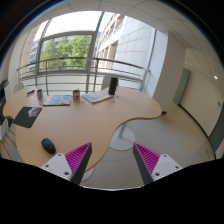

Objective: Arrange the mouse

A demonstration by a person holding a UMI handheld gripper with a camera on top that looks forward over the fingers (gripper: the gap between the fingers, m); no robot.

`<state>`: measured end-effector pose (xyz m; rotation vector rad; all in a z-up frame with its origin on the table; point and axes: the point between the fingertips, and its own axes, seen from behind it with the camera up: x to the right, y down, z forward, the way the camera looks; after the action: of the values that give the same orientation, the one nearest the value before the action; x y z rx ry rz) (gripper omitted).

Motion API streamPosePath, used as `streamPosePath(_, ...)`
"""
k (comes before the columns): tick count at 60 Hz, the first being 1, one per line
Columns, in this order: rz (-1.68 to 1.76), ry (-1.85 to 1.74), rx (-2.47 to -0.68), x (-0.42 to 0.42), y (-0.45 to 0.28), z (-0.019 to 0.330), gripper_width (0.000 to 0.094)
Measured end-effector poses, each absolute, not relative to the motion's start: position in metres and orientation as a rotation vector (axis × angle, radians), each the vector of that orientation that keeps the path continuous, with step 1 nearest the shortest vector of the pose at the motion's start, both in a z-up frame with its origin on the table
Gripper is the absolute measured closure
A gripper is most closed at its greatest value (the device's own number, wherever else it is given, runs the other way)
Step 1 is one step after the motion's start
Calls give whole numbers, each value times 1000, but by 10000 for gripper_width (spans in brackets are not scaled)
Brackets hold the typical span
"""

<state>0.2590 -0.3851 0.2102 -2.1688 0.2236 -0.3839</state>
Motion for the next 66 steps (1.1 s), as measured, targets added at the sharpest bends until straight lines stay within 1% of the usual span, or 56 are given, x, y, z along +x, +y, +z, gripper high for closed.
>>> streamPosePath(7,-421,270,-2176,260,-400,199,94)
streamPosePath(11,-421,299,-2192,256,-413,184,94)
streamPosePath(16,-412,321,-2213,229,-444,165,94)
streamPosePath(23,-373,304,-2257,179,-474,123,92)
streamPosePath(27,-314,273,-2288,142,-469,92,91)
streamPosePath(30,-271,238,-2304,113,-467,83,90)
streamPosePath(31,-260,225,-2305,106,-457,74,91)
streamPosePath(43,-163,90,-2279,34,-371,36,88)
streamPosePath(51,-148,32,-2286,13,-311,7,90)
streamPosePath(57,-135,18,-2287,3,-275,-7,89)
streamPosePath(63,-126,15,-2285,2,-250,-9,84)
streamPosePath(66,-121,21,-2285,5,-236,-12,96)
